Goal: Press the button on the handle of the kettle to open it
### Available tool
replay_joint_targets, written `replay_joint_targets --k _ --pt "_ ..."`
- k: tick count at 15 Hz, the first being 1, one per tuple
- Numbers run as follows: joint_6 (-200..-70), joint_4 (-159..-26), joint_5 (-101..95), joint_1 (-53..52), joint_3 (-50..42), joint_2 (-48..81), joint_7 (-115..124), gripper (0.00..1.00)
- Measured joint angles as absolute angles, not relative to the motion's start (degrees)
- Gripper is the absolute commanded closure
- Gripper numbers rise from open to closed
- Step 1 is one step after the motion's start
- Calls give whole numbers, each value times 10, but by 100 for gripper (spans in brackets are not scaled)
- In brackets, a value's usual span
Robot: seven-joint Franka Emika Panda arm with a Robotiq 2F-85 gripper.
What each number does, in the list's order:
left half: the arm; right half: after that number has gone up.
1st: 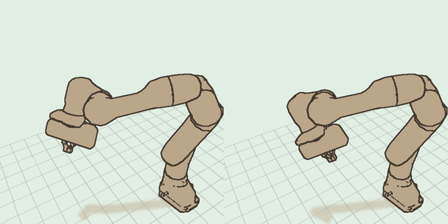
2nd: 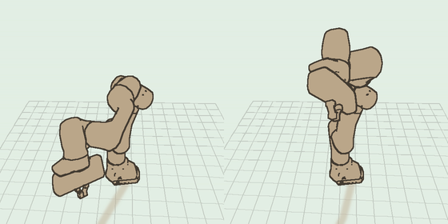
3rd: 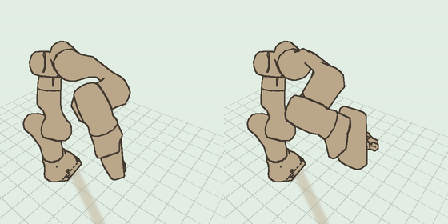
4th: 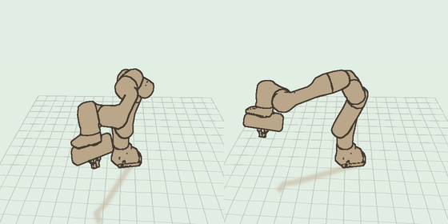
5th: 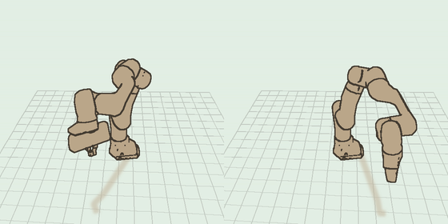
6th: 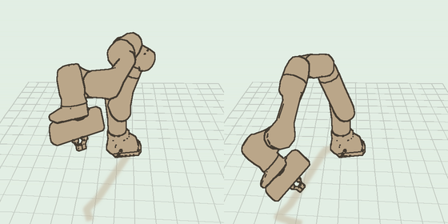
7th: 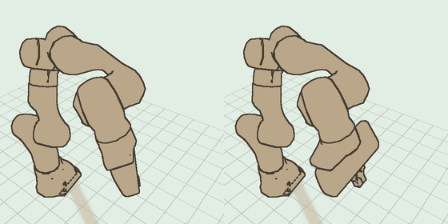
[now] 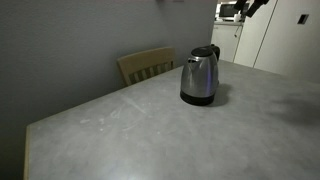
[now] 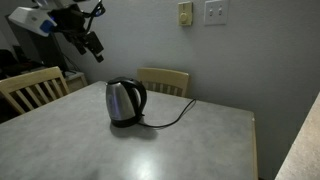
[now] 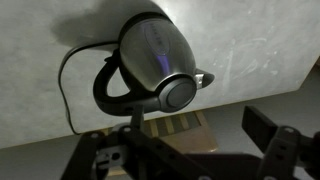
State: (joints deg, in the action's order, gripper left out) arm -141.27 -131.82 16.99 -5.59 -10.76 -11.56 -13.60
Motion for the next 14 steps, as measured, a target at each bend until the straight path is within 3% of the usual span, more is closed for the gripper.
replay_joint_targets --k 9,14 --pt "-1360 -1292 167 -41 -96 -113 -124 0" --pt "-1203 -1213 146 -19 -96 -90 -117 0"
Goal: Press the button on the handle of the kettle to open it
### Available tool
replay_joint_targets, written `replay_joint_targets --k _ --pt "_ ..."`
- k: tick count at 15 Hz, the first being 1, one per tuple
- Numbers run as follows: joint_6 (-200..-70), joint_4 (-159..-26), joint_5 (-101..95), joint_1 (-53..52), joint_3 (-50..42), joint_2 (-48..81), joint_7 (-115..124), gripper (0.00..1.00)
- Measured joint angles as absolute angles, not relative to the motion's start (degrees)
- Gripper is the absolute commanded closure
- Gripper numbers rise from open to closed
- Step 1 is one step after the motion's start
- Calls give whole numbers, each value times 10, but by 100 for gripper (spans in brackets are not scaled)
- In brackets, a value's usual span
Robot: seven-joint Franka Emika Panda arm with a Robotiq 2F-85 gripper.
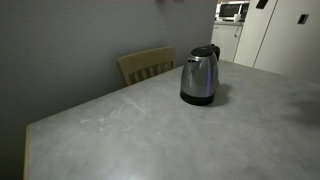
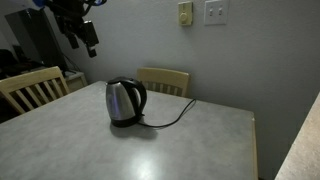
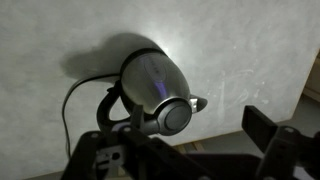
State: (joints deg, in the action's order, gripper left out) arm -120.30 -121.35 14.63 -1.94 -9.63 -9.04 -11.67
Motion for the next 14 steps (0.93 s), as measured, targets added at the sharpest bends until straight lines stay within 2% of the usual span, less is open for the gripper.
replay_joint_targets --k 1,2,3,6,13,14 --pt "-1166 -1188 137 -13 -96 -80 -112 0" --pt "-1131 -1160 127 -6 -96 -69 -106 25" --pt "-1097 -1130 119 0 -96 -54 -101 26" --pt "-1039 -1046 105 12 -96 -5 -96 48" --pt "-1069 -928 108 20 -78 116 -138 96" --pt "-1084 -922 108 22 -75 130 -142 98"
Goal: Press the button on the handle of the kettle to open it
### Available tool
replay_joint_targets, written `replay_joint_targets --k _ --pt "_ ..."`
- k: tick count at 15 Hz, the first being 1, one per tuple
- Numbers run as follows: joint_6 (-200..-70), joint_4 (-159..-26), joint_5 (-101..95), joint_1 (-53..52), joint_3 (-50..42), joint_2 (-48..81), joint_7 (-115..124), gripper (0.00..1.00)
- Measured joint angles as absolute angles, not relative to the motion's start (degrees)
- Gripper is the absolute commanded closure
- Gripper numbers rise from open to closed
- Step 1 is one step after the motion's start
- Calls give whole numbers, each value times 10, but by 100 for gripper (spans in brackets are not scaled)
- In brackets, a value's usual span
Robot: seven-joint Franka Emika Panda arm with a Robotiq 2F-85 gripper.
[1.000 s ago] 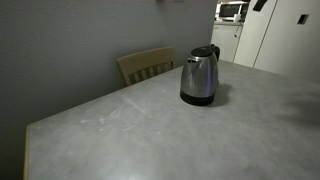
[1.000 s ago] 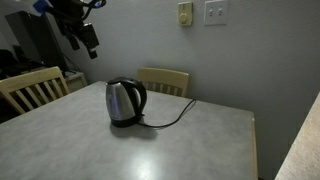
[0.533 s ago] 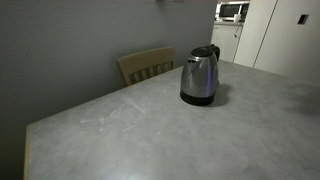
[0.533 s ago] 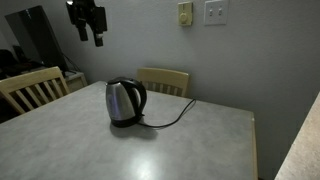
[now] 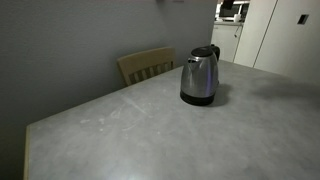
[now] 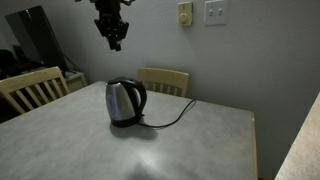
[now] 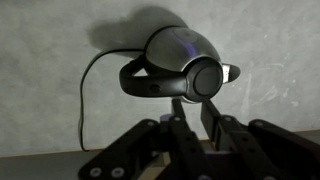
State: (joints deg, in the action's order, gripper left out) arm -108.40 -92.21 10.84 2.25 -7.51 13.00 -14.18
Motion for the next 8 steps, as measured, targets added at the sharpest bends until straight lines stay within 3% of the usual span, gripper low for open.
replay_joint_targets --k 8 --pt "-1172 -916 123 54 -50 195 -166 100"
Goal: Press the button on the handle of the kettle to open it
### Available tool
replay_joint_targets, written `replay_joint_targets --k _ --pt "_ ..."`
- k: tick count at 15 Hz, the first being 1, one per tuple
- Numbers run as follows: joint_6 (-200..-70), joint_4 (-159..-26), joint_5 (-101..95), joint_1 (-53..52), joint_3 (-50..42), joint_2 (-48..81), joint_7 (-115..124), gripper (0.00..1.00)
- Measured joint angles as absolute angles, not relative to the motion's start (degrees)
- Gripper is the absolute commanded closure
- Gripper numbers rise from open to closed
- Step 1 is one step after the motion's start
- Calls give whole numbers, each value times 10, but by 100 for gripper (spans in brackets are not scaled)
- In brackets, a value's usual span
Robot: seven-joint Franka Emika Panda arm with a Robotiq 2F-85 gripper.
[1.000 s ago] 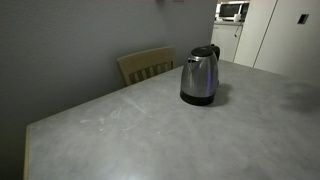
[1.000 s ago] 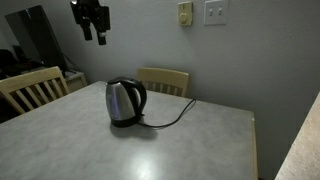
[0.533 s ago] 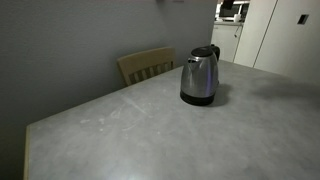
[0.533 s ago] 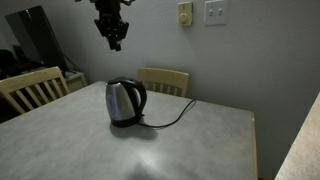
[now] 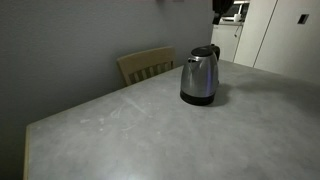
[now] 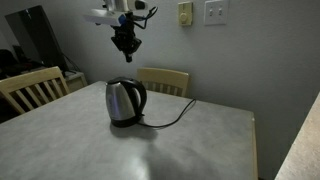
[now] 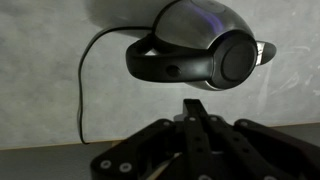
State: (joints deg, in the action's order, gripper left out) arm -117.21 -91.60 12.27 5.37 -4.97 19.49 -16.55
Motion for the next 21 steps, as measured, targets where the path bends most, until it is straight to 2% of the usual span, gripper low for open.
replay_joint_targets --k 14,21 --pt "-1180 -916 143 73 -32 227 -164 100" --pt "-1128 -888 130 72 -32 235 -137 100"
